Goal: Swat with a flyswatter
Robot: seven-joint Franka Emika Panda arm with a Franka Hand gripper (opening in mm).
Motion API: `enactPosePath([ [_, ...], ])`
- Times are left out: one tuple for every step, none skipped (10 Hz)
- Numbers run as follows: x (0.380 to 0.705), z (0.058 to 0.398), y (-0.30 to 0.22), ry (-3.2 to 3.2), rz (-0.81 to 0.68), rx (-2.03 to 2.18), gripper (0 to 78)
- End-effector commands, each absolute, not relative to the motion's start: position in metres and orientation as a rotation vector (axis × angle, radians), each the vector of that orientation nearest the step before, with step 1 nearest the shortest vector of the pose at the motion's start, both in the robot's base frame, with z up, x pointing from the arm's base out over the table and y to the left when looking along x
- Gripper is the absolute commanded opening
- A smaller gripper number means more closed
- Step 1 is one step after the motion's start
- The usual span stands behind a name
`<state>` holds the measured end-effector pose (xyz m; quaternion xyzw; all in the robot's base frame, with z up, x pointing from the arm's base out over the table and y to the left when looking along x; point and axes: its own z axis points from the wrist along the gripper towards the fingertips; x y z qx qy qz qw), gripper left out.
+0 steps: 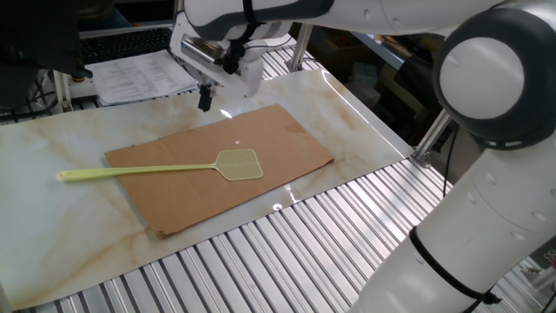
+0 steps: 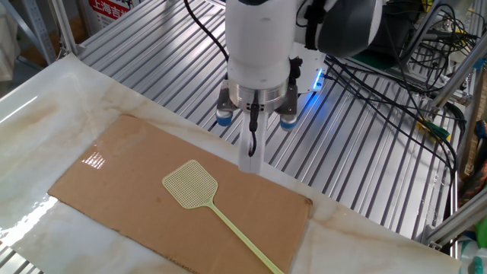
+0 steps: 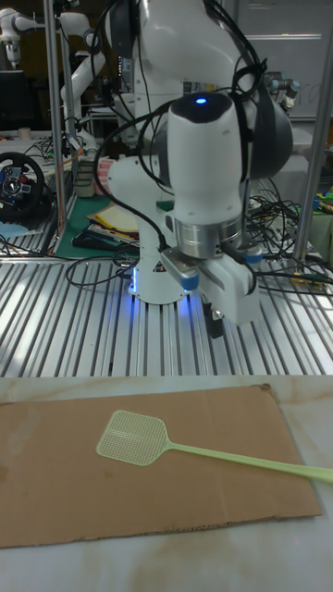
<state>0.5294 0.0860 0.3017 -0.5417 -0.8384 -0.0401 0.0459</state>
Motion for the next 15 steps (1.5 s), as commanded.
enactPosePath([
  [0.53, 0.303, 0.086, -2.512, -0.187, -1.796, 0.0],
  [0.53, 0.303, 0.086, -2.508, -0.192, -1.794, 0.0],
  [0.53, 0.303, 0.086, -2.48, -0.223, -1.792, 0.0],
  [0.53, 0.303, 0.086, -2.466, -0.213, -1.796, 0.0],
  [0.53, 0.303, 0.086, -2.464, -0.227, -1.786, 0.0],
  [0.53, 0.303, 0.086, -2.453, -0.223, -1.807, 0.0],
  [0.53, 0.303, 0.086, -2.445, -0.225, -1.813, 0.0],
  [0.529, 0.302, 0.087, -2.44, -0.223, -1.818, 0.0],
  [0.529, 0.302, 0.089, -2.427, -0.224, -1.827, 0.0],
  [0.529, 0.301, 0.089, -2.424, -0.227, -1.825, 0.0],
  [0.53, 0.301, 0.091, -2.414, -0.233, -1.819, 0.0],
  [0.53, 0.299, 0.093, -2.41, -0.232, -1.821, 0.0],
  [0.53, 0.299, 0.094, -2.409, -0.231, -1.822, 0.0],
  [0.53, 0.295, 0.099, -2.4, -0.227, -1.835, 0.0],
  [0.53, 0.295, 0.101, -2.394, -0.226, -1.843, 0.0],
])
